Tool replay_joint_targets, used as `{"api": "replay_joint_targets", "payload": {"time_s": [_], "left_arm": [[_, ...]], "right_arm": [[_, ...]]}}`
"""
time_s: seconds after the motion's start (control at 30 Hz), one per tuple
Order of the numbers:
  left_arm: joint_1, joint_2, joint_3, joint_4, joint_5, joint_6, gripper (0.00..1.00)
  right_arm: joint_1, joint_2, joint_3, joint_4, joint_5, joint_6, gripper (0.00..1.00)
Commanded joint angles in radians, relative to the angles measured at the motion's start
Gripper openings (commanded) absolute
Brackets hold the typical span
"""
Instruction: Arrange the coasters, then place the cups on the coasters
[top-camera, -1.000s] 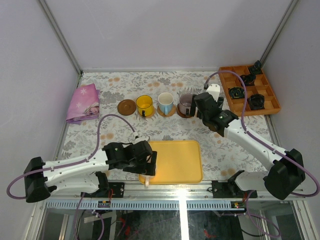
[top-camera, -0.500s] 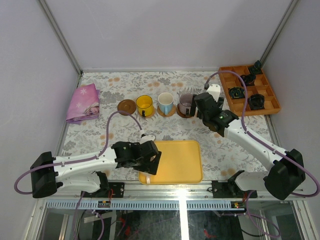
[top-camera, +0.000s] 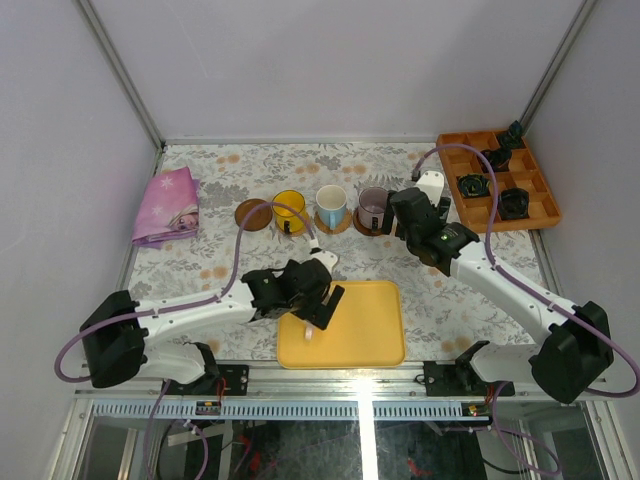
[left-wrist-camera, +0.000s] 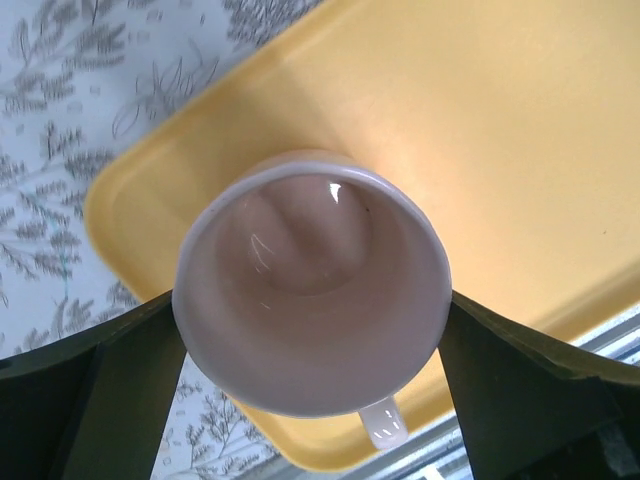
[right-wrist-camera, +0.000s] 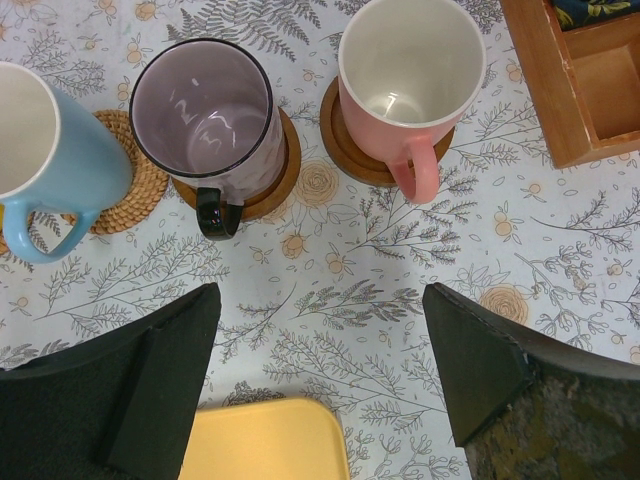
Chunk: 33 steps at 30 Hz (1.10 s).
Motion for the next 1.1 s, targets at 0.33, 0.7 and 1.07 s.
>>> {"api": "replay_joint_targets", "payload": {"time_s": [0.33,0.7,1.07], "left_arm": [[0.007,0.017,0.079,0.042,-0.018,0.091,1.0],[0.007,-0.128,0.001,-0.068,-0.055,-0.052,1.0],[0.006,-0.137,-0.06,-0.069,0.034,-0.092,0.96]], "right_arm": [[-0.006,-0.059,-0.019,0.012,0.062,0.014,0.9],[-0.006,-0.048,-0.023,0.02,0.043,0.024,0.91],[-0.006,-0.039,-0.015,0.009,0.034,0.031,0.9]]}}
